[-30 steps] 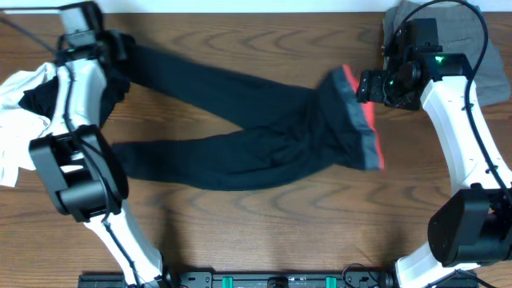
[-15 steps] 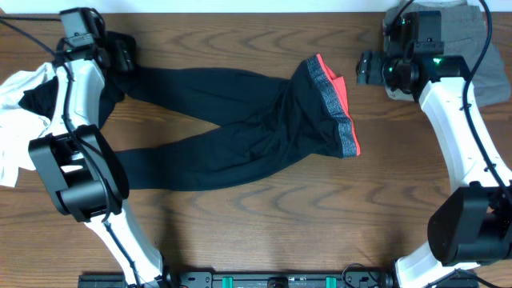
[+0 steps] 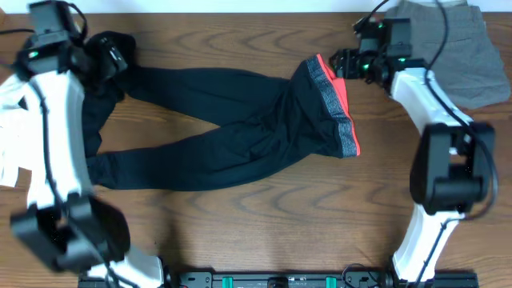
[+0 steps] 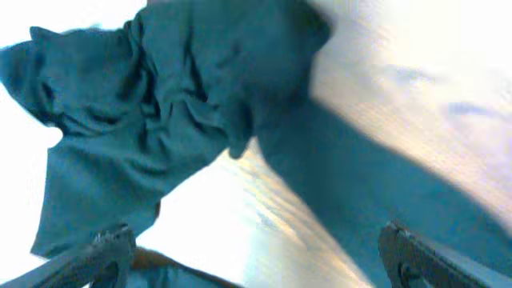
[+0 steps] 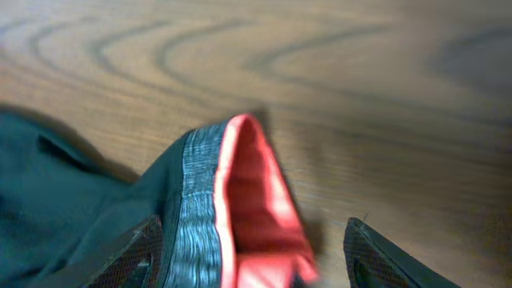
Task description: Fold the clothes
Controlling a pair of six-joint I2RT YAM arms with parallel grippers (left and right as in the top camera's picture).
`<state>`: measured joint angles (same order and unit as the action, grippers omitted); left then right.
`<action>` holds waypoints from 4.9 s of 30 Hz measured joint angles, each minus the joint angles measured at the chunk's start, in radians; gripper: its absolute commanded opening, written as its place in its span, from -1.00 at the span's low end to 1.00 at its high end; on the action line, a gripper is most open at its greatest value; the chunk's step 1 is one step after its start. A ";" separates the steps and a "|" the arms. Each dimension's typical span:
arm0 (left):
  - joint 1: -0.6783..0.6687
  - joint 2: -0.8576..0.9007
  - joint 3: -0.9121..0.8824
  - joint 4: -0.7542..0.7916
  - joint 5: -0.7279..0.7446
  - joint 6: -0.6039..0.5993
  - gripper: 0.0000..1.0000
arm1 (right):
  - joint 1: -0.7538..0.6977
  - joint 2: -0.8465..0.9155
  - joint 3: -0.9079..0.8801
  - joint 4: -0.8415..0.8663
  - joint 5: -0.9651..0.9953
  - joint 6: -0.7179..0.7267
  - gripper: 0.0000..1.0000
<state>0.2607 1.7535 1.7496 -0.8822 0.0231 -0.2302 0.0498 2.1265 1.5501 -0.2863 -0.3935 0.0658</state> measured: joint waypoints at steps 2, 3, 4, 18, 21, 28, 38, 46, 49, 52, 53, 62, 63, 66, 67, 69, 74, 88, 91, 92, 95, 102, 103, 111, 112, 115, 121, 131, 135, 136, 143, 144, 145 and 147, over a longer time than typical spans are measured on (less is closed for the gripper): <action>0.000 -0.051 0.008 -0.020 0.025 -0.010 0.96 | 0.009 0.056 0.010 0.034 -0.044 -0.003 0.42; 0.000 -0.064 0.012 -0.031 0.038 -0.013 0.96 | 0.015 0.079 0.014 0.047 -0.062 -0.003 0.40; 0.000 -0.069 0.013 -0.040 0.050 -0.014 0.96 | 0.022 0.095 0.018 0.056 -0.075 -0.003 0.38; 0.000 -0.039 -0.057 -0.056 0.101 -0.029 0.96 | 0.082 0.141 0.120 -0.016 -0.119 0.006 -0.97; 0.000 -0.039 -0.057 -0.056 0.102 -0.029 0.96 | 0.064 0.141 0.214 -0.166 -0.111 0.008 -0.97; 0.000 -0.039 -0.057 -0.056 0.105 -0.029 0.96 | 0.014 0.109 0.411 -0.684 0.058 0.055 -0.97; 0.000 -0.039 -0.057 -0.056 0.105 -0.029 0.96 | -0.002 0.070 0.357 -0.918 0.190 0.111 0.47; 0.000 -0.039 -0.057 -0.056 0.105 -0.029 0.96 | 0.001 0.070 0.300 -0.920 0.203 0.112 0.49; 0.000 -0.039 -0.057 -0.056 0.105 -0.029 0.96 | 0.000 0.069 0.300 -0.857 0.205 0.113 0.49; 0.000 -0.039 -0.057 -0.056 0.105 -0.029 0.96 | -0.004 0.068 0.301 -0.733 0.206 0.110 0.52; 0.000 -0.039 -0.057 -0.056 0.105 -0.029 0.96 | -0.006 0.066 0.301 -0.683 0.207 0.109 0.53; 0.000 -0.039 -0.057 -0.056 0.105 -0.029 0.96 | -0.028 0.073 0.303 -0.405 0.161 0.045 0.27; 0.000 -0.039 -0.057 -0.057 0.105 -0.029 0.96 | -0.028 0.078 0.303 -0.395 0.154 0.037 0.23; 0.000 -0.039 -0.057 -0.056 0.105 -0.029 0.96 | -0.028 0.108 0.303 -0.372 0.127 0.014 0.12; 0.000 -0.039 -0.057 -0.056 0.105 -0.029 0.96 | -0.028 0.123 0.303 -0.366 0.116 0.010 0.12; 0.000 -0.039 -0.057 -0.056 0.105 -0.029 0.96 | -0.028 0.148 0.303 -0.351 0.100 0.004 0.15; 0.000 -0.037 -0.057 -0.056 0.105 -0.029 0.96 | -0.028 0.212 0.303 -0.324 0.071 -0.004 0.03; 0.000 0.022 -0.057 -0.056 0.105 -0.029 0.96 | -0.028 0.238 0.303 -0.277 0.017 -0.021 -0.97; 0.000 0.022 -0.057 -0.056 0.105 -0.029 0.96 | -0.028 0.238 0.303 -0.276 0.008 -0.018 -0.97; 0.000 0.022 -0.057 -0.056 0.105 -0.029 0.96 | -0.028 0.238 0.303 -0.274 0.004 -0.018 -0.97; 0.000 0.022 -0.057 -0.056 0.105 -0.029 0.96 | -0.028 0.238 0.303 -0.264 -0.004 -0.018 -0.98; 0.000 0.022 -0.057 -0.056 0.105 -0.029 0.96 | -0.032 0.238 0.372 -0.256 -0.013 -0.018 -0.97; 0.000 0.022 -0.057 -0.056 0.105 -0.029 0.96 | -0.033 0.238 0.395 -0.258 -0.014 -0.017 -0.97; 0.000 0.022 -0.057 -0.056 0.105 -0.029 0.96 | -0.060 0.238 0.569 -0.242 0.030 0.001 -0.97; 0.000 0.022 -0.057 -0.056 0.105 -0.029 0.96 | -0.067 0.238 0.577 -0.241 0.036 0.002 -0.97; 0.000 0.022 -0.057 -0.055 0.105 -0.029 0.96 | -0.082 0.238 0.584 -0.288 0.035 0.014 -0.06; 0.000 0.022 -0.057 -0.054 0.105 -0.029 0.96 | -0.097 0.239 0.583 -0.530 -0.023 0.014 0.08; 0.000 0.022 -0.057 -0.054 0.105 -0.029 0.96 | -0.097 0.312 0.565 -0.595 -0.124 -0.006 -0.25; 0.000 0.022 -0.057 -0.053 0.105 -0.029 0.96 | -0.097 0.376 0.555 -0.596 -0.162 -0.007 -0.25; 0.000 0.022 -0.057 -0.054 0.105 -0.029 0.96 | -0.097 0.389 0.553 -0.595 -0.174 -0.008 -0.25; 0.000 0.022 -0.057 -0.054 0.105 -0.029 0.96 | -0.098 0.401 0.551 -0.591 -0.254 -0.027 -0.47; 0.000 0.022 -0.057 -0.054 0.105 -0.029 0.96 | -0.098 0.401 0.551 -0.589 -0.264 -0.032 -0.56; 0.000 0.022 -0.057 -0.054 0.105 -0.029 0.96 | -0.098 0.401 0.551 -0.587 -0.274 -0.035 -0.77; 0.000 0.022 -0.057 -0.054 0.105 -0.029 0.96 | -0.099 0.401 0.551 -0.581 -0.296 -0.043 -0.97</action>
<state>0.2607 1.7752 1.6924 -0.9360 0.1280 -0.2592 -0.0490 2.5278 2.1014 -0.8673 -0.6891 0.0231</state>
